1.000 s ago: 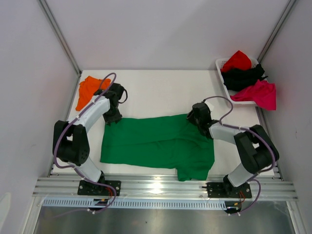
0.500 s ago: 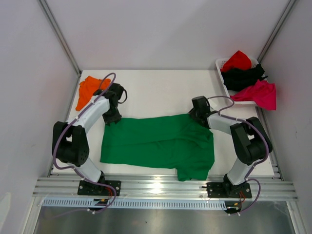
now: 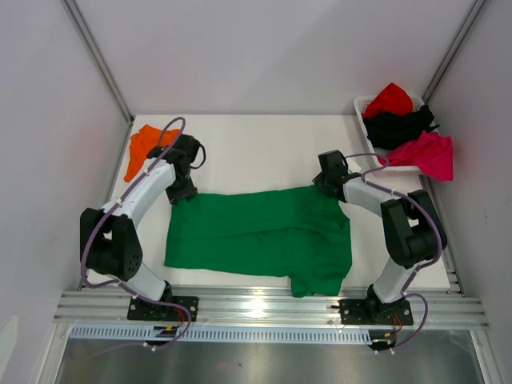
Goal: Fold and stack the t-shirts
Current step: Fold the tshirt
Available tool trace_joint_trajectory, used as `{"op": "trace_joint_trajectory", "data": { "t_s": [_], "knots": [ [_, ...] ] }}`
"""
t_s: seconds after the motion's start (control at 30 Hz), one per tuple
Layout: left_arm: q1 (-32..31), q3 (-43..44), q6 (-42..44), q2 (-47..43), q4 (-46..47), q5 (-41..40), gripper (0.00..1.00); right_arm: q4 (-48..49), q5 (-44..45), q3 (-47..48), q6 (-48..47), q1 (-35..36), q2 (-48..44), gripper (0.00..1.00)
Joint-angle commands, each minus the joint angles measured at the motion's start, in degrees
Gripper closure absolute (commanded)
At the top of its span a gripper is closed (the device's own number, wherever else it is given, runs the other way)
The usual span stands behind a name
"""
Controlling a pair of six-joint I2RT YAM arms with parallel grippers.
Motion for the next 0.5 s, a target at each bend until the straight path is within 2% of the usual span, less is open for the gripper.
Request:
{"op": "trace_joint_trajectory", "data": {
  "t_s": [0.0, 0.23, 0.47],
  "knots": [
    [-0.42, 1.85, 0.64, -1.82, 0.20, -0.80, 0.60, -3.50, 0.23, -1.47, 2.88, 2.40, -5.82, 0.59],
    [-0.51, 1.76, 0.55, -0.24, 0.63, -0.01, 0.61, -4.64, -2.58, -3.32, 5.52, 4.96, -9.87, 0.58],
    [-0.42, 1.06, 0.82, -0.50, 1.07, -0.36, 0.61, -5.79, -3.55, -3.15, 7.63, 4.69, -5.57, 0.58]
  ]
}}
